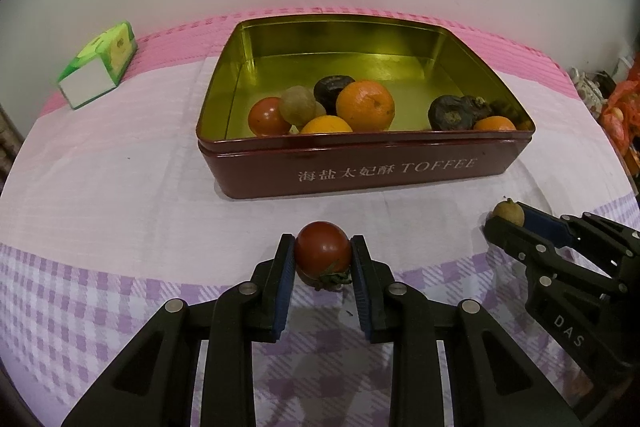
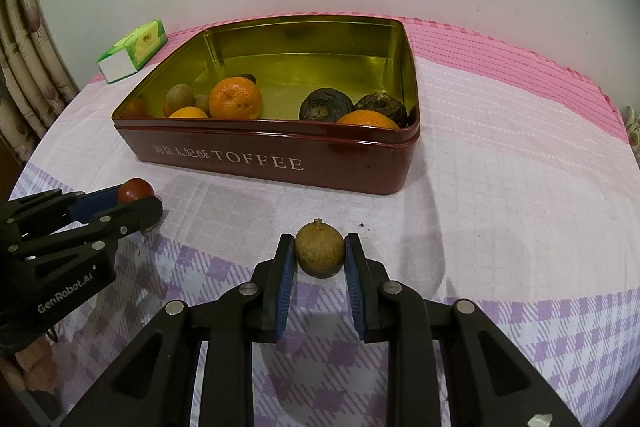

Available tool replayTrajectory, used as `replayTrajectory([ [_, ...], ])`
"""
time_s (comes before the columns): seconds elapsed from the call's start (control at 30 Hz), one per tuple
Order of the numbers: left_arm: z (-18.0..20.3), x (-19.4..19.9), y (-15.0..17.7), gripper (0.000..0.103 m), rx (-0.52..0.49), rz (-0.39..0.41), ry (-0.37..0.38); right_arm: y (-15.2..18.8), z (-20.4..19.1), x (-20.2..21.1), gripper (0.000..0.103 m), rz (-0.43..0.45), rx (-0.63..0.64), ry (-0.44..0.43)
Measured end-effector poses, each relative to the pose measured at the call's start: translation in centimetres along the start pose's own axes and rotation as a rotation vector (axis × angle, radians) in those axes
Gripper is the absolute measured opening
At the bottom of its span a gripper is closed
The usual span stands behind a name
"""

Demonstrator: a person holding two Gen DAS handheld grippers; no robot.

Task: Organize fruits
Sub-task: 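Carry the tomato and green-brown fruit into the tin with both tools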

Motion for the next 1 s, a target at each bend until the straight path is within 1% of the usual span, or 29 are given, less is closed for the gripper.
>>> replayTrajectory([
  [0.37,0.0,1.0,-0.5,0.028,-0.003,0.015,0.008,-0.4,-0.2,0.9,0.023,-0.005,0.001,-0.015],
  [0.67,0.3,2.6,-1.3,0.028,-0.012,0.051,0.035,-1.2,-0.7,3.0,0.023,0.031,0.002,-0.034],
  [0.87,0.2,3.9,-2.7,0.028,-0.006,0.089,0.050,-3.3,-0.4,4.7,0.023,0.083,0.008,-0.034],
  [1.0,0.0,4.2,-4.0,0.028,-0.008,0.113,0.043,-4.9,-0.2,5.0,0.023,0.105,0.020,-0.024],
])
Point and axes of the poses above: each gripper's, at about its wrist camera, not at the fingertips, and x roughly against the way its jaws point, z to its right, y to its underside, the point moved 5 cm from there along -x, roughly the way its jaws point, and after that the axes turned 8 degrees about x, right-handed, at the moved point
